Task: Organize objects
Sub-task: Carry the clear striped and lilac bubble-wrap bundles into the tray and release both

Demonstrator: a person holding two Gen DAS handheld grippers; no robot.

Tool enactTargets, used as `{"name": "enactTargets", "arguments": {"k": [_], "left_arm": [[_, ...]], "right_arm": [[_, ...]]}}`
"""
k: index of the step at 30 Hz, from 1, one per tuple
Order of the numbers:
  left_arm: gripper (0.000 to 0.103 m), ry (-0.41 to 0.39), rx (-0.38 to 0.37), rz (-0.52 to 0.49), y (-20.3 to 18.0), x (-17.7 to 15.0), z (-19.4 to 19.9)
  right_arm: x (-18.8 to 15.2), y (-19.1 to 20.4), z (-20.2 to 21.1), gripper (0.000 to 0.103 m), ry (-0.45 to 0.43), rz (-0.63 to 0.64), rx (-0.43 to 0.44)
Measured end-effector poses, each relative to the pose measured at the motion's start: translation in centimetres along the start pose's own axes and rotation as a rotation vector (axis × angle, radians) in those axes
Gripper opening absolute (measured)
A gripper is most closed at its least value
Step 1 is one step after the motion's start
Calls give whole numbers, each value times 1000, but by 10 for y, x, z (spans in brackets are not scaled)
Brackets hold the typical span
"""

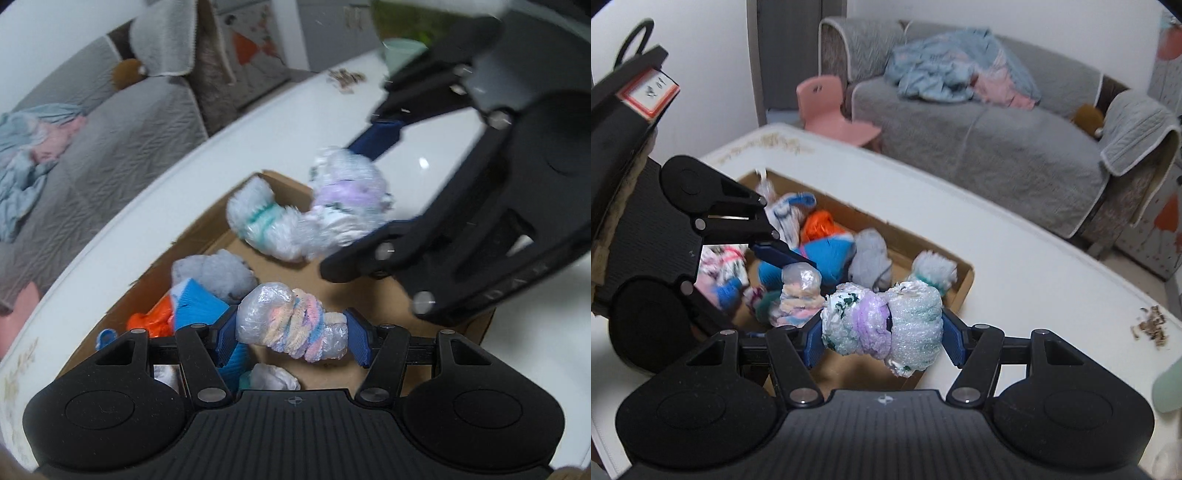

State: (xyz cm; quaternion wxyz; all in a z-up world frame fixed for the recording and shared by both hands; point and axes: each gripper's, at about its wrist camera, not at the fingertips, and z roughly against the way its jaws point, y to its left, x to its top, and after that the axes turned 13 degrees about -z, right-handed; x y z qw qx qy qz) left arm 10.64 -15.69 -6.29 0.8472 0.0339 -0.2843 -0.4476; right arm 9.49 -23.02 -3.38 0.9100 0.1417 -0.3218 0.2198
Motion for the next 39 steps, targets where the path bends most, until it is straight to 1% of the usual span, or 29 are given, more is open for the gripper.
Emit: {"name": "enactTargets", "arguments": {"k": [2, 5, 10, 14, 20, 22, 23, 25, 28, 35, 39], "left_arm": [[65, 0, -26, -27, 1, -3, -9], [65, 24, -38, -83, 2, -5, -20], [65, 31, -53, -74, 9, -7, -34], [65, 42, -56, -80, 10, -10, -37], [68, 53, -48, -52, 18, -8, -40], [68, 54, -45, -49, 19, -8, -38], [70, 53, -46, -46, 19, -8, -38], [74, 43, -41, -42, 19, -8, -33], [77, 30, -50, -19, 20, -7, -28], [81, 9, -44, 16, 20, -5, -5], [85, -8, -34, 54, 14, -14, 22]], "right_arm": [[1, -2, -10, 58, 22, 11, 19], [0, -6, -19, 58, 54, 40, 29], [-3, -3, -30, 59, 95, 59, 57], [-8, 5, -37, 59, 120, 99, 49], [-12, 4, -31, 60, 109, 80, 39], [-13, 5, -29, 62, 106, 78, 35], [-14, 6, -29, 63, 105, 77, 35], [-14, 5, -26, 68, 100, 72, 39], [-12, 4, -22, 74, 78, 59, 42], [-5, 4, -17, 76, 51, 59, 34], [-1, 9, -11, 77, 37, 68, 29]]}}
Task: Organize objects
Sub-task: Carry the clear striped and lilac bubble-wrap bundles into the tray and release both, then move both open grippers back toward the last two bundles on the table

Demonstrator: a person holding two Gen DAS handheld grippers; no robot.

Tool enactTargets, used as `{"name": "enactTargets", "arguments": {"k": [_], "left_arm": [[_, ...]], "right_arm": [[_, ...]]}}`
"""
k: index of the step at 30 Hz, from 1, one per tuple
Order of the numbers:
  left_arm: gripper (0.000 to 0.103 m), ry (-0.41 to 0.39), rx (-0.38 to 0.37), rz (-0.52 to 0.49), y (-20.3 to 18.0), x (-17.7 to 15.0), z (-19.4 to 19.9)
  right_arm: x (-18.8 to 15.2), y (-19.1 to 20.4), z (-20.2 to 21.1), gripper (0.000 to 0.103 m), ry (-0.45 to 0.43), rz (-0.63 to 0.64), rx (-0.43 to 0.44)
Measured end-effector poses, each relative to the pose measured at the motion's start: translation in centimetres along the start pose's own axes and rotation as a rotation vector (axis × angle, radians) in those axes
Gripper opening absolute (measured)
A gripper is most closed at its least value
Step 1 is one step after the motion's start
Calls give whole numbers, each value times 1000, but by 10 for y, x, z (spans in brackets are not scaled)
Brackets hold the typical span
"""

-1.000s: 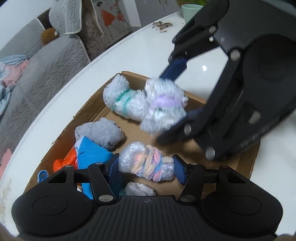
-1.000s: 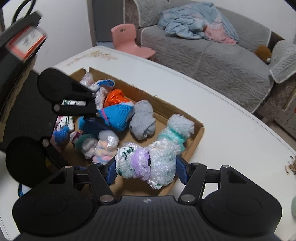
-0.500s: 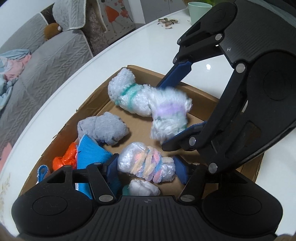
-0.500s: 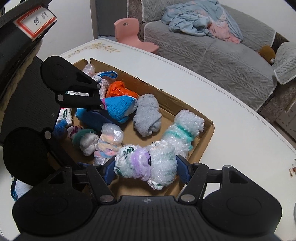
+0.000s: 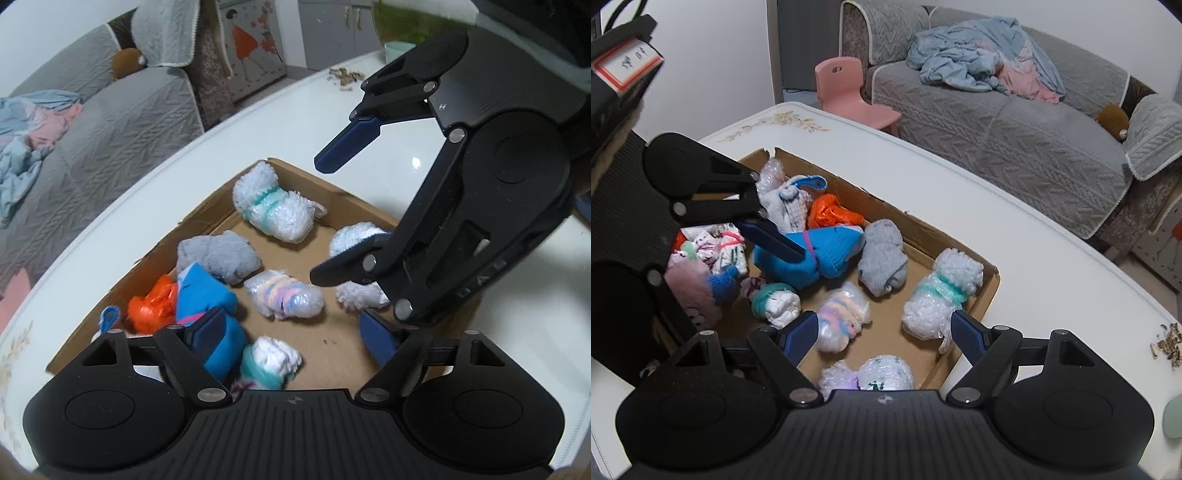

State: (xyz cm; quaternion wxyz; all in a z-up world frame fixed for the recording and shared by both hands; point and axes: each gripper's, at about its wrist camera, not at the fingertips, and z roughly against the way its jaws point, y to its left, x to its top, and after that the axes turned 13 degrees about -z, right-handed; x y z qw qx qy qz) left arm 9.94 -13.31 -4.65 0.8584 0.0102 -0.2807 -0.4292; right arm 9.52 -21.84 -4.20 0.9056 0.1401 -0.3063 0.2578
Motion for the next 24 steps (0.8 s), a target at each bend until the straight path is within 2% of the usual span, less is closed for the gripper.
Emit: {"name": "enactTargets", "arguments": {"k": [7, 12, 17, 24], "left_arm": [[85, 2, 28, 49, 0, -12, 29], [86, -14, 59, 134, 5, -23, 56], [86, -18, 84, 219, 0, -51, 86], [87, 8, 124, 453, 0, -104, 119]], "right_arm": [[7, 12, 14, 83, -43, 7, 14], [5, 22, 26, 88, -65, 1, 13], [0, 31, 37, 90, -70, -18, 14], [-14, 54, 58, 97, -100, -80, 19]]}}
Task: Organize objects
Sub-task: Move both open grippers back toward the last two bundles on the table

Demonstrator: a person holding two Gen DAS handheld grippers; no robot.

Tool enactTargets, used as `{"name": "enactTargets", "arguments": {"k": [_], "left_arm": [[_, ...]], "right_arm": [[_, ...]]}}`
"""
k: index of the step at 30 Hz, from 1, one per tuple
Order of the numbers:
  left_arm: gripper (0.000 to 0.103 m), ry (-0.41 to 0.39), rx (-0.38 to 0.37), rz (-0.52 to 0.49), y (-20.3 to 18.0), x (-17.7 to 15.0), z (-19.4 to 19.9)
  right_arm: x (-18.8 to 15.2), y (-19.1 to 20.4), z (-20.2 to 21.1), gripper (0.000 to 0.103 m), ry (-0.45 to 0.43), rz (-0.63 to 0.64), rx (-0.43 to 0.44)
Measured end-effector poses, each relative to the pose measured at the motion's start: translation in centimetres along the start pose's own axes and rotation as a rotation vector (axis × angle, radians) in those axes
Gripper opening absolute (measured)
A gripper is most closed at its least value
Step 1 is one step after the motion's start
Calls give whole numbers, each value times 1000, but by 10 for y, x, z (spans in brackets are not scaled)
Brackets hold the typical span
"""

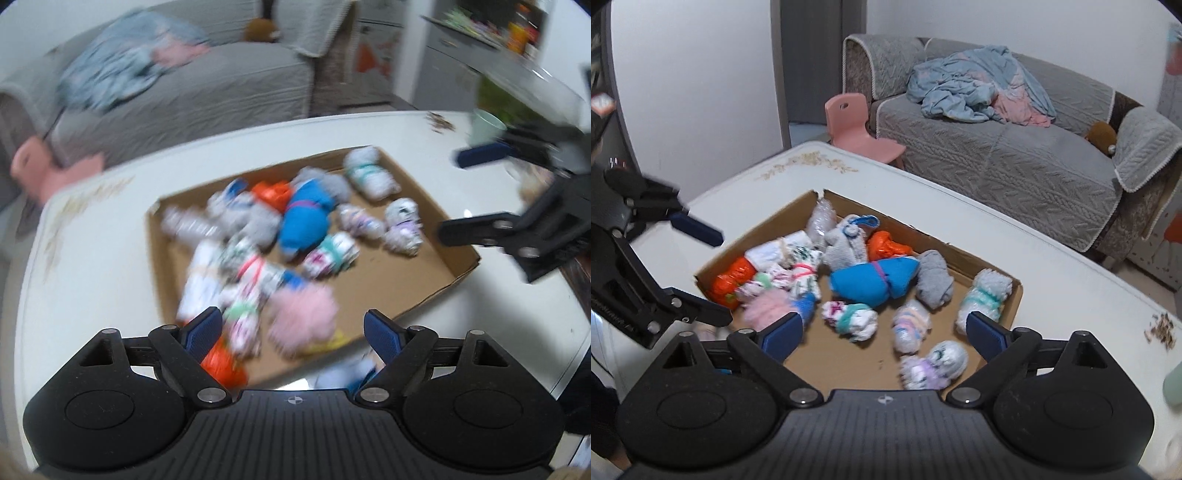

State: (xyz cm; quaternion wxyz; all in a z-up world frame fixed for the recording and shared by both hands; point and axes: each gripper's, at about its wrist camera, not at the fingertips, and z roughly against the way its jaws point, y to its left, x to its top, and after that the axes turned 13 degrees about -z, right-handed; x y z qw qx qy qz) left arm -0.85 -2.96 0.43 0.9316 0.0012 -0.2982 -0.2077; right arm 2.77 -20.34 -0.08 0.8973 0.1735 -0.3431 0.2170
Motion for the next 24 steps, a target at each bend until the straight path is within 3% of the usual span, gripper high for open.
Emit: {"name": "enactTargets", "arguments": {"k": [4, 11, 24], "left_arm": [[87, 24, 37, 93, 7, -22, 12], [90, 34, 113, 152, -2, -49, 29], [95, 63, 181, 86, -27, -75, 21]], "right_arm": [[-15, 17, 16, 100, -25, -27, -7], [-46, 43, 30, 102, -13, -73, -19], [-78, 76, 26, 102, 19, -79, -47]]}}
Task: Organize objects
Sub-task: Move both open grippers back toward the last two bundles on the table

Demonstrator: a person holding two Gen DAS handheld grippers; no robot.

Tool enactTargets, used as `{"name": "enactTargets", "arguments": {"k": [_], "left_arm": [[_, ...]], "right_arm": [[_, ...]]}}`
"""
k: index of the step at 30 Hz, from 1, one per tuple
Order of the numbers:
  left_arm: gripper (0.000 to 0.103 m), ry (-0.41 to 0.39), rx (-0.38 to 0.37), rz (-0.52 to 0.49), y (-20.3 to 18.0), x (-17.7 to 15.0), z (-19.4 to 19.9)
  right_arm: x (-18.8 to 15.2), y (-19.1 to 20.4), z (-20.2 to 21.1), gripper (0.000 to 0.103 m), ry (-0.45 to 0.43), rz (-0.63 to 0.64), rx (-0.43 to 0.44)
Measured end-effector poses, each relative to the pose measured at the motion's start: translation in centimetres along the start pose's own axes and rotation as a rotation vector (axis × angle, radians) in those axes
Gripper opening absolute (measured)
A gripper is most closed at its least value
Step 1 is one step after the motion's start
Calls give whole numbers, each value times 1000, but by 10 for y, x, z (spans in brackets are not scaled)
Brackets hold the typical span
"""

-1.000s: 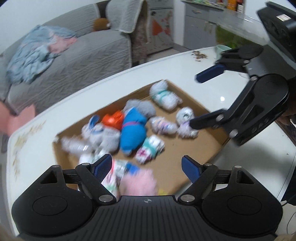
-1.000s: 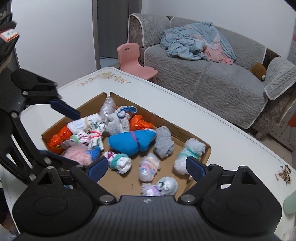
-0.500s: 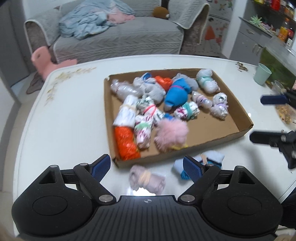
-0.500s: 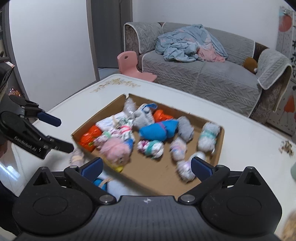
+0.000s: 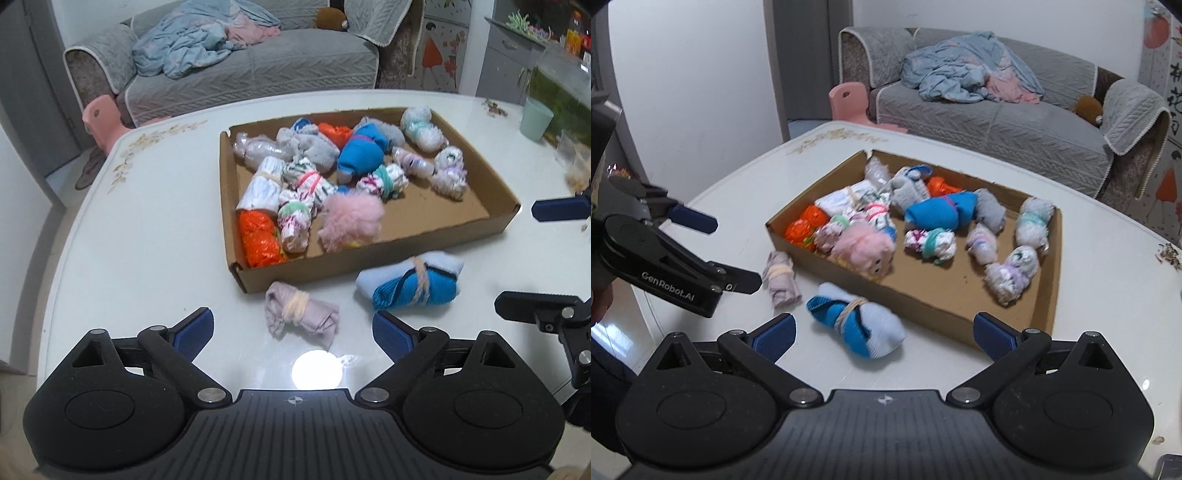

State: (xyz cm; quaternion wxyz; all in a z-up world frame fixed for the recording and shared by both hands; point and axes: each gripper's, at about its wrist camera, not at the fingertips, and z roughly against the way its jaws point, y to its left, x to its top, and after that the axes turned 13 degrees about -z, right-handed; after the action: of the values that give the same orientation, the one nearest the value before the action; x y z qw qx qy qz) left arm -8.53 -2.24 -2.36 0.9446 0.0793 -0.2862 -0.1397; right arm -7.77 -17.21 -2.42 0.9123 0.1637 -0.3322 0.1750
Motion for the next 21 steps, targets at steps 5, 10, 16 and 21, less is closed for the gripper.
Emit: {"name": "enactTargets", "arguments": {"k": [5, 10, 16, 21], "left_arm": [[97, 27, 6, 32, 3, -13, -15], [97, 47, 13, 68, 5, -18, -29], [97, 34, 32, 45, 0, -16, -39], [98, 29, 47, 53, -1, -15, -49]], "right_arm": [[-7, 3, -12, 102, 7, 16, -6], [-11, 2, -27, 102, 16, 12, 21], [-14, 4, -40, 102, 14, 13, 34], [-16, 2, -54, 101, 13, 8, 42]]}}
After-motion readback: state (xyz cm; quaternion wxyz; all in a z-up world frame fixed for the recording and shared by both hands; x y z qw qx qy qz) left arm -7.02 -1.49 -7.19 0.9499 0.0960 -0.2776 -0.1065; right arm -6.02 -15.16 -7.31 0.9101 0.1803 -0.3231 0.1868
